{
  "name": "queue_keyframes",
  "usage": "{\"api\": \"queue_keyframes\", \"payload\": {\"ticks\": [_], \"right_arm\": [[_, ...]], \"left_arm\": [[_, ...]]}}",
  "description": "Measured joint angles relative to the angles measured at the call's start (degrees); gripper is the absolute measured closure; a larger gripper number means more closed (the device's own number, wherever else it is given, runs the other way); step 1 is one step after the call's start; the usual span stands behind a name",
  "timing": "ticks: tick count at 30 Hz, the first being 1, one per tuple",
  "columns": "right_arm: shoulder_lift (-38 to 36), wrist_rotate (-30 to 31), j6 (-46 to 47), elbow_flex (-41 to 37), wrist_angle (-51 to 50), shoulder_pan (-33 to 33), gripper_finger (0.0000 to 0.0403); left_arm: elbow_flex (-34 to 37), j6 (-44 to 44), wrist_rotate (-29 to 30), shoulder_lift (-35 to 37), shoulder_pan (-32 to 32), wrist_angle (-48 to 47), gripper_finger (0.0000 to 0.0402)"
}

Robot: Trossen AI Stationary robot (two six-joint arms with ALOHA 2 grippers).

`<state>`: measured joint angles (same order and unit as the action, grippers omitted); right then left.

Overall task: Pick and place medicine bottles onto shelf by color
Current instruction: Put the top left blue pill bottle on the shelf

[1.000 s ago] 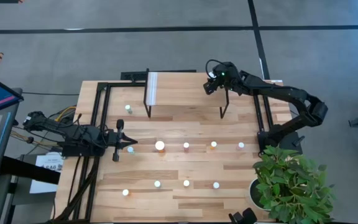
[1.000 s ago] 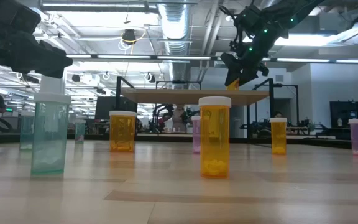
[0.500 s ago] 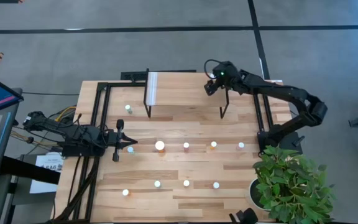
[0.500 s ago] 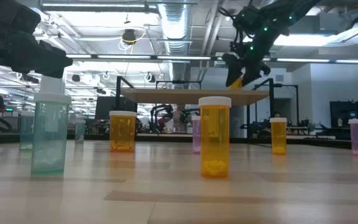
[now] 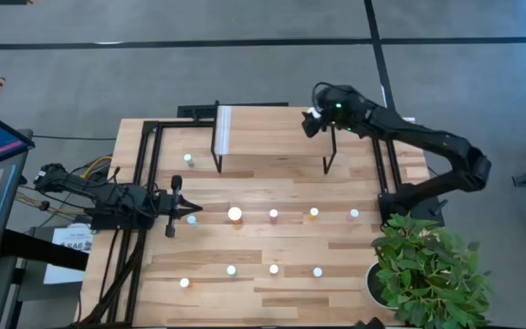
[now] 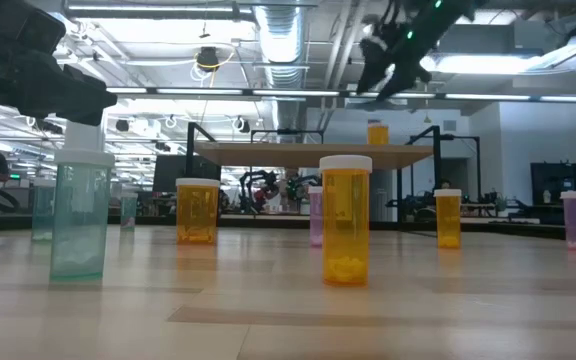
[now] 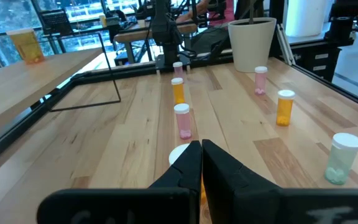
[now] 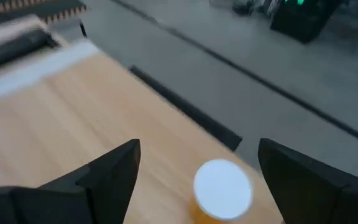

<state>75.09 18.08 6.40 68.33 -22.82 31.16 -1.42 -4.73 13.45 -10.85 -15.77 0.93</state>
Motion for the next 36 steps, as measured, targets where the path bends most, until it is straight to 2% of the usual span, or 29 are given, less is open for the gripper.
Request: {"api": "queue_keyframes", "payload": {"ticks": [8,13,18,22,28,33,36], "right_arm": [[-11.1,0.2,1.3,0.0,-6.3,-0.8,0.0059],[-18.4,-0.3,3.1,-4.8,-10.0,-8.7,0.0056],[-25.6,-0.1,7.4,-14.6,-9.2,-19.4,0.0059],[-30.3,0.1,10.4,-24.0,-1.8,-27.8,0.0061],[-33.9,0.6,11.1,-35.6,15.7,-39.4,0.0056],[-33.8,4.8,6.6,-42.3,29.5,-47.3,0.0059],[-33.1,6.3,4.5,-43.6,32.5,-49.6,0.0061]], "left_arm": [[0.0,0.0,0.0,0.0,0.0,0.0,0.04],[0.0,0.0,0.0,0.0,0.0,0.0,0.04],[0.0,0.0,0.0,0.0,0.0,0.0,0.04],[0.0,0.0,0.0,0.0,0.0,0.0,0.04],[0.0,0.0,0.0,0.0,0.0,0.0,0.04],[0.0,0.0,0.0,0.0,0.0,0.0,0.04],[0.0,0.0,0.0,0.0,0.0,0.0,0.04]]}}
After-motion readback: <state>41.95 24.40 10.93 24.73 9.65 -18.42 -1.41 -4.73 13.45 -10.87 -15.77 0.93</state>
